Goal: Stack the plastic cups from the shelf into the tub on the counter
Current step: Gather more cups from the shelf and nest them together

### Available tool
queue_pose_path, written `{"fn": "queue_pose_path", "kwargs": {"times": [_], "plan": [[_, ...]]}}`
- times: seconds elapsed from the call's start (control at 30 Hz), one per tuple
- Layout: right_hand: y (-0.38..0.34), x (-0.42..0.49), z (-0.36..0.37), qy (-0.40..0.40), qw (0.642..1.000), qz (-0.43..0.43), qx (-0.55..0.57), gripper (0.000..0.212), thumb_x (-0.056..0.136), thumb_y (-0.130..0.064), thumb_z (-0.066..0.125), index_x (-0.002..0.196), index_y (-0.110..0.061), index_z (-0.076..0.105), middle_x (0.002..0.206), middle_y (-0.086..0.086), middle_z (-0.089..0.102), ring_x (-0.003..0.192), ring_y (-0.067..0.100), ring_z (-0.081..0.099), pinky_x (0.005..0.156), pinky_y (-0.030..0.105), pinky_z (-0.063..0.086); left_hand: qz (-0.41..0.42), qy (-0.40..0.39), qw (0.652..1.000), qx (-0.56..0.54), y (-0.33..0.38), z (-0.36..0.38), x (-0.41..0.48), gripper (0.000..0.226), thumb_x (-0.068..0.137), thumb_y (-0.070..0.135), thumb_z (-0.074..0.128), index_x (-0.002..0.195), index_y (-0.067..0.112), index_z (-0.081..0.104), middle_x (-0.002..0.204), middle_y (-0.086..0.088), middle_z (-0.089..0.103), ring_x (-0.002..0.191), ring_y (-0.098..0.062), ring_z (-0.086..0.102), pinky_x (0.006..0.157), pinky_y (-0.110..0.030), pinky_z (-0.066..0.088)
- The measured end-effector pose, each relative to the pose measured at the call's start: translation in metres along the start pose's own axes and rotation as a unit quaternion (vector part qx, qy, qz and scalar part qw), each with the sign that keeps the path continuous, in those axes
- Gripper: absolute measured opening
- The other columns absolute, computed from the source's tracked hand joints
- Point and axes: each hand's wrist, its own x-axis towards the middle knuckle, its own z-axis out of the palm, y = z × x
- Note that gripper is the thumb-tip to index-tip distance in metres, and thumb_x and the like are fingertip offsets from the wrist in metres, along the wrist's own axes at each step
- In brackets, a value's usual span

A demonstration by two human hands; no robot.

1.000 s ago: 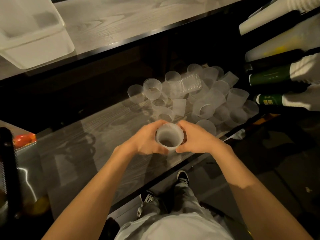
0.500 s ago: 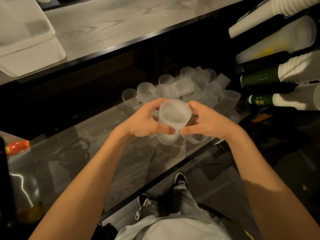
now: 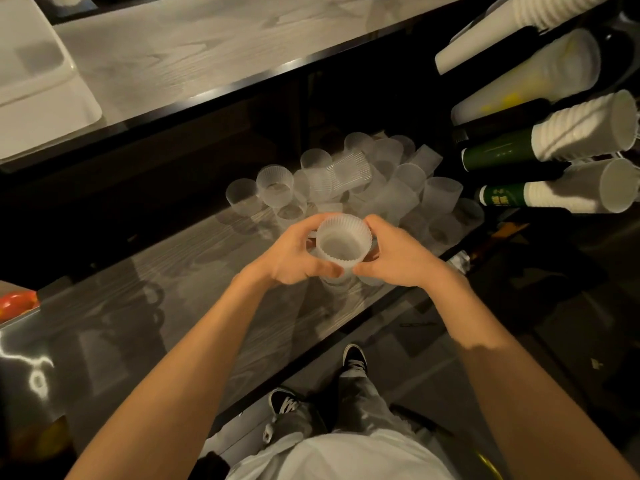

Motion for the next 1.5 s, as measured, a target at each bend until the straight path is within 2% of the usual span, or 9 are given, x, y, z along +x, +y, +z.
{"fn": "queue_pose_path", "kwargs": {"times": [0.2,0.6,0.8,0.9,1.07,1.17,1.3,1.4,1.5], "plan": [[0.001,0.008,0.008,0.013,1.0,-0.011,-0.014,0.051,0.079,-0.019,0.083,0.12,-0.02,0.052,0.111,-0.006,0.059,0.095,0.007,0.059,0.074,0.023,0.048,-0.007,0.022,1.0,-0.002,-0.005,0.001,-0.001,0.082,0.067,0.002,0.09,0.139,0.024,0.058,0.13,0.006,0.064,0.12,-0.01,0.061,0.104,-0.032,0.049],[0.015,0.007,0.008,-0.015,0.999,-0.005,-0.03,0.052,0.078,-0.02,0.085,0.121,-0.021,0.056,0.112,-0.007,0.061,0.09,0.005,0.059,0.074,0.026,0.05,-0.032,0.019,0.999,-0.004,-0.013,0.011,-0.003,0.081,0.067,0.007,0.092,0.139,0.024,0.058,0.129,0.008,0.064,0.118,-0.01,0.062,0.104,-0.033,0.05],[0.022,0.014,0.034,-0.001,0.997,-0.009,-0.078,0.052,0.08,-0.02,0.081,0.126,-0.018,0.055,0.118,0.0,0.058,0.108,0.017,0.056,0.094,0.038,0.052,-0.069,0.025,0.997,-0.016,-0.03,0.019,-0.008,0.08,0.065,0.008,0.091,0.135,0.029,0.058,0.129,0.008,0.063,0.119,-0.009,0.06,0.102,-0.034,0.049],[0.027,0.015,0.041,-0.005,0.999,0.002,-0.041,0.055,0.083,-0.016,0.077,0.13,-0.018,0.05,0.117,0.0,0.06,0.106,0.016,0.06,0.092,0.04,0.055,-0.07,0.031,0.997,-0.03,-0.032,0.021,-0.01,0.08,0.063,0.017,0.09,0.134,0.034,0.058,0.13,0.01,0.061,0.12,-0.011,0.06,0.105,-0.04,0.051],[0.02,0.011,0.024,-0.007,0.998,0.006,0.07,0.057,0.089,-0.015,0.075,0.139,-0.025,0.05,0.124,-0.013,0.061,0.079,0.009,0.068,0.078,0.039,0.063,-0.032,0.03,0.999,-0.026,-0.016,0.009,-0.01,0.076,0.074,0.023,0.088,0.141,0.032,0.053,0.132,0.009,0.06,0.123,-0.011,0.059,0.102,-0.048,0.054],[0.005,0.009,0.001,0.025,0.988,-0.017,0.151,0.05,0.09,-0.015,0.077,0.135,-0.025,0.056,0.124,-0.015,0.062,0.086,0.015,0.072,0.068,0.033,0.062,0.003,0.047,0.999,-0.014,0.006,-0.009,-0.005,0.072,0.081,0.036,0.084,0.145,0.034,0.05,0.138,0.009,0.059,0.127,-0.013,0.059,0.098,-0.047,0.057],[-0.009,0.002,-0.032,0.071,0.975,-0.062,0.202,0.054,0.089,-0.019,0.08,0.138,-0.025,0.058,0.128,-0.008,0.066,0.101,0.01,0.07,0.08,0.032,0.059,0.042,0.068,0.997,0.01,0.046,-0.023,0.004,0.068,0.086,0.045,0.079,0.146,0.035,0.049,0.142,0.011,0.057,0.128,-0.01,0.058,0.094,-0.042,0.058],[-0.009,-0.007,-0.054,0.085,0.975,-0.067,0.194,0.07,0.08,-0.03,0.088,0.142,-0.03,0.054,0.131,-0.011,0.064,0.103,0.023,0.07,0.091,0.042,0.06,0.065,0.078,0.995,0.009,0.072,-0.02,0.012,0.06,0.092,0.038,0.076,0.145,0.039,0.048,0.14,0.015,0.058,0.124,-0.004,0.059,0.091,-0.038,0.059],[0.0,-0.015,-0.067,0.088,0.981,-0.06,0.163,0.088,0.066,-0.046,0.09,0.144,-0.032,0.051,0.131,-0.012,0.064,0.118,0.012,0.064,0.1,0.047,0.056,0.086,0.057,0.995,0.008,0.09,-0.007,0.023,0.062,0.093,0.037,0.075,0.148,0.036,0.046,0.14,0.015,0.058,0.124,-0.003,0.058,0.087,-0.036,0.061]]}}
